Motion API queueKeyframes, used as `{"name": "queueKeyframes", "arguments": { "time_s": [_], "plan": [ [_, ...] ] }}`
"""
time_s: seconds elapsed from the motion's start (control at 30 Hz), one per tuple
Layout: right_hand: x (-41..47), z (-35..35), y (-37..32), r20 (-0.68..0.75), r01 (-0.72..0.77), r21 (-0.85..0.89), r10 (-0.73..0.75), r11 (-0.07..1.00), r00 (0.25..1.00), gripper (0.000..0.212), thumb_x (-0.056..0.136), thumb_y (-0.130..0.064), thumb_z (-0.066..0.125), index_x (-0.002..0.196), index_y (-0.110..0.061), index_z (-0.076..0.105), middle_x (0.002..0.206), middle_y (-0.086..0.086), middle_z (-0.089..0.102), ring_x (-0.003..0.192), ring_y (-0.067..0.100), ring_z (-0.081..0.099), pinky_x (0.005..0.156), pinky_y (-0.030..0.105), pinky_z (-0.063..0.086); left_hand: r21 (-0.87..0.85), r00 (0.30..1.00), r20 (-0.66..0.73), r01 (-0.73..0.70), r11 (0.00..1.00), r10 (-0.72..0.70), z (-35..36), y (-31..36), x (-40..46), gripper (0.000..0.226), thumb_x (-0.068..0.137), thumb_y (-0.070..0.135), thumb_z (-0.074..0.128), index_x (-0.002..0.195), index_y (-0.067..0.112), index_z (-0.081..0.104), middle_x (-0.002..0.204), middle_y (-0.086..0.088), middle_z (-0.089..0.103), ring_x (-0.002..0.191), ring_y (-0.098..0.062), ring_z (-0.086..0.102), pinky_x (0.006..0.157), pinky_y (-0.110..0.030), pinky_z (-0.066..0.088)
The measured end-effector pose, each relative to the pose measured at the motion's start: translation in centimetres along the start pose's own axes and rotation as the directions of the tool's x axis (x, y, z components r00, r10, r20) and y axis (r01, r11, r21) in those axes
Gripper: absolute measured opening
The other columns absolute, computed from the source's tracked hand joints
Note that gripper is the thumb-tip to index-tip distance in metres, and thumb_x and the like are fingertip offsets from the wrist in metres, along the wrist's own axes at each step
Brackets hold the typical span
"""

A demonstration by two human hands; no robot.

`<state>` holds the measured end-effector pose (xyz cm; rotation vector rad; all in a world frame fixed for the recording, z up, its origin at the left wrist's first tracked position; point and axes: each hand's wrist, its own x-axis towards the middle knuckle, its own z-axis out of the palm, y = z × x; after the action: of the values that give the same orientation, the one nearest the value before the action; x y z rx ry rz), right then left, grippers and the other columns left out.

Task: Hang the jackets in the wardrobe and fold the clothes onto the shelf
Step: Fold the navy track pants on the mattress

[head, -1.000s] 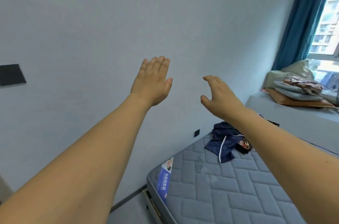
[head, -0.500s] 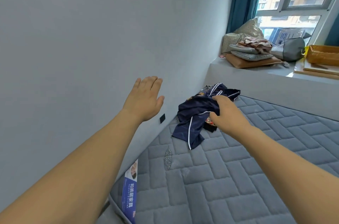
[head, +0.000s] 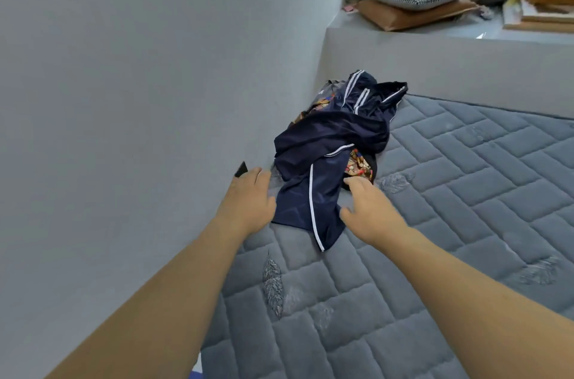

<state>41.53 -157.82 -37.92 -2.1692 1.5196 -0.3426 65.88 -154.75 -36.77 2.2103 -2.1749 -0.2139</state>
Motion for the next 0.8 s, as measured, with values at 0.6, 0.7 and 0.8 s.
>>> {"name": "queueKeyframes", "arguments": {
  "time_s": [0.6, 0.7, 0.8],
  "plan": [
    [11.7, 35.1, 22.4, -0.059, 0.032, -0.332, -0.054, 0.943, 0.997, 0.075, 0.095, -0.059, 0.034, 0.152, -0.009, 0.032, 0.160, 0.011, 0.026, 0.149, 0.027, 0.020, 0.121, 0.049, 0.013, -0.012, 0.982, -0.159, 0.103, 0.995, -0.104, 43.2, -2.5, 12.9, 0.060, 0.090, 0.036, 0.041, 0.150, 0.028, 0.040, 0.156, -0.001, 0.038, 0.146, -0.026, 0.029, 0.116, -0.061, 0.017],
    [11.5, 34.9, 22.2, -0.056, 0.032, -0.332, -0.053, 0.943, 0.997, 0.071, 0.095, -0.053, 0.037, 0.149, -0.007, 0.037, 0.158, 0.012, 0.029, 0.148, 0.029, 0.023, 0.120, 0.051, 0.016, -0.013, 0.979, -0.174, 0.105, 0.994, -0.106, 42.7, -2.2, 13.0, 0.057, 0.090, 0.031, 0.042, 0.147, 0.026, 0.046, 0.153, -0.003, 0.042, 0.145, -0.029, 0.033, 0.114, -0.062, 0.022],
    [11.6, 35.4, 22.9, -0.057, 0.053, -0.360, -0.079, 0.931, 0.995, 0.067, 0.097, -0.048, 0.037, 0.151, -0.008, 0.035, 0.159, 0.013, 0.027, 0.148, 0.031, 0.022, 0.120, 0.052, 0.015, 0.009, 0.978, -0.185, 0.096, 0.995, -0.093, 43.2, -2.3, 13.1, 0.057, 0.091, 0.030, 0.044, 0.148, 0.026, 0.045, 0.154, -0.003, 0.042, 0.145, -0.030, 0.032, 0.114, -0.061, 0.021]
  ]
}}
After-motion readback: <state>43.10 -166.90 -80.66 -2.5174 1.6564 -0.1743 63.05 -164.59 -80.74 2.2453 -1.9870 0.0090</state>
